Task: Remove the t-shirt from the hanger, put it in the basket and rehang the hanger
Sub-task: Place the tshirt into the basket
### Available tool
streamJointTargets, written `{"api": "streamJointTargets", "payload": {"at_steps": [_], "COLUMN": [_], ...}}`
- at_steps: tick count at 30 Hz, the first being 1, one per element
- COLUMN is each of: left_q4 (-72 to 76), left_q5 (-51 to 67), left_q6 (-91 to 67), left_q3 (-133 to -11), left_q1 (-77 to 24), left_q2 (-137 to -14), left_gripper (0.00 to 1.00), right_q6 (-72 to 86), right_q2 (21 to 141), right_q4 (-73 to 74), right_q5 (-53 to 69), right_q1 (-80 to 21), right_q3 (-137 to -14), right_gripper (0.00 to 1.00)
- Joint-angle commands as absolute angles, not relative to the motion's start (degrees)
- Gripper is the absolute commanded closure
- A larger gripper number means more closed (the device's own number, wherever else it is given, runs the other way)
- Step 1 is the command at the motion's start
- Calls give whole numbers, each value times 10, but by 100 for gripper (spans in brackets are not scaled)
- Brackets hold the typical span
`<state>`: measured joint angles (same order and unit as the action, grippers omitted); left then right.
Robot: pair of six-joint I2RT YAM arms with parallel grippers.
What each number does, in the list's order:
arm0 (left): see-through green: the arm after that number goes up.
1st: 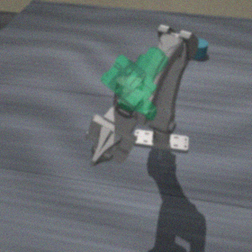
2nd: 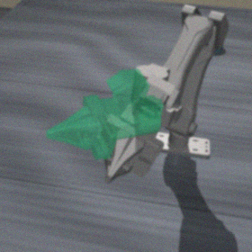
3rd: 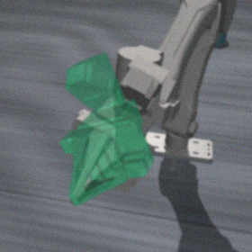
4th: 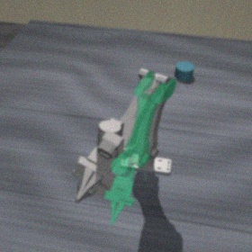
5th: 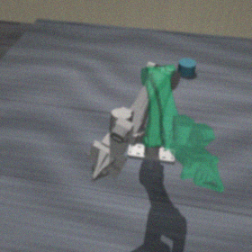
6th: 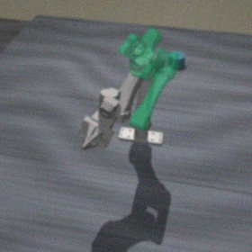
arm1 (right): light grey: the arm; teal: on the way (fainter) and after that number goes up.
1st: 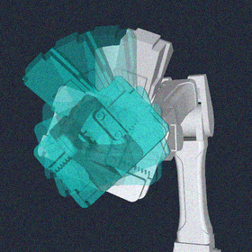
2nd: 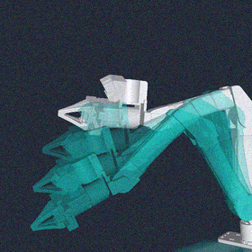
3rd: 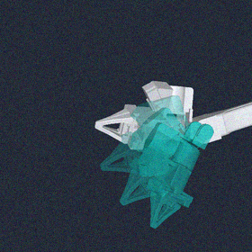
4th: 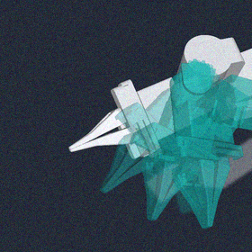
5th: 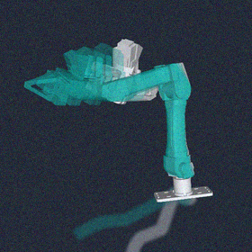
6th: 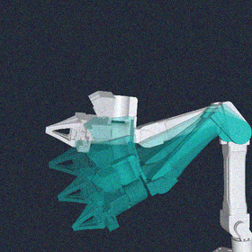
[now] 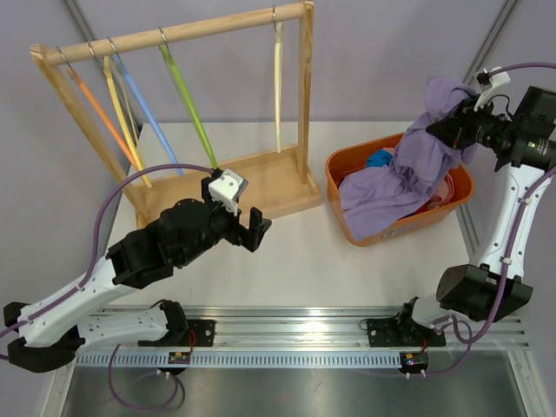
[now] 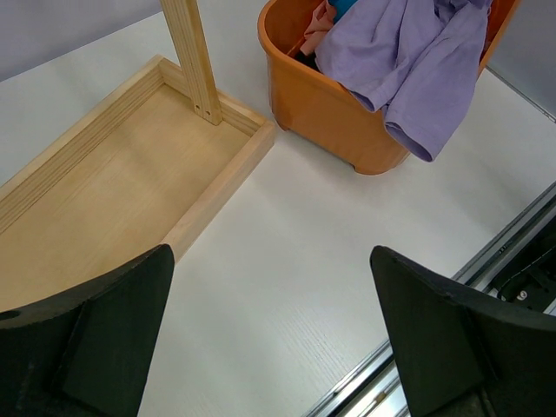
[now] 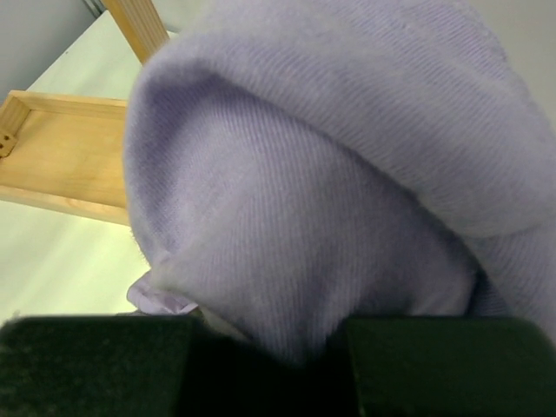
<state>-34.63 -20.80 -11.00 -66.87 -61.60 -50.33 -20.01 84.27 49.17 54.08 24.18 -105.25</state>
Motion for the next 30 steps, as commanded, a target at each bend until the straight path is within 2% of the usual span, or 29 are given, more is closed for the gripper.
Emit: {"api": "streamJointTargets", "payload": {"at_steps": [1, 6, 10, 14, 17, 21, 22, 23, 24, 25, 30], "left_q4": [-331, -331, -330, -332, -330, -329, -330, -330, -332, -333, -327], "left_q5": [-203, -200, -200, -197, -196, -194, -194, -193, -193, -193, -197], "left_q6": [-112, -114, -123, -133, -134, -138, -139, -141, -146, -148, -157], "left_q3": [-669, -670, -665, -658, -653, -649, -649, -648, -647, -644, -636], "left_q1": [-617, -617, -617, -617, -617, -617, -617, -617, -617, -617, -617], "left_q2": [-506, -508, -505, -497, -492, -494, -494, -494, -492, -490, -479], "left_gripper": [1, 1, 1, 1, 1, 1, 1, 1, 1, 1, 1], "right_q6": [-203, -264, -318, -307, -297, -304, -306, -308, -315, -318, -327], "right_q2": [817, 820, 831, 880, 928, 984, 990, 991, 987, 980, 931], "right_q4": [460, 510, 516, 490, 474, 476, 489, 497, 502, 505, 557], "right_q5": [574, 531, 451, 387, 345, 313, 315, 316, 318, 320, 325], "right_q1": [243, 172, 106, 100, 100, 93, 93, 93, 93, 93, 93], "right_q3": [-1028, -941, -790, -743, -740, -750, -760, -765, -770, -780, -855], "right_gripper": [100, 100, 100, 100, 96, 81, 73, 70, 67, 58, 35]}}
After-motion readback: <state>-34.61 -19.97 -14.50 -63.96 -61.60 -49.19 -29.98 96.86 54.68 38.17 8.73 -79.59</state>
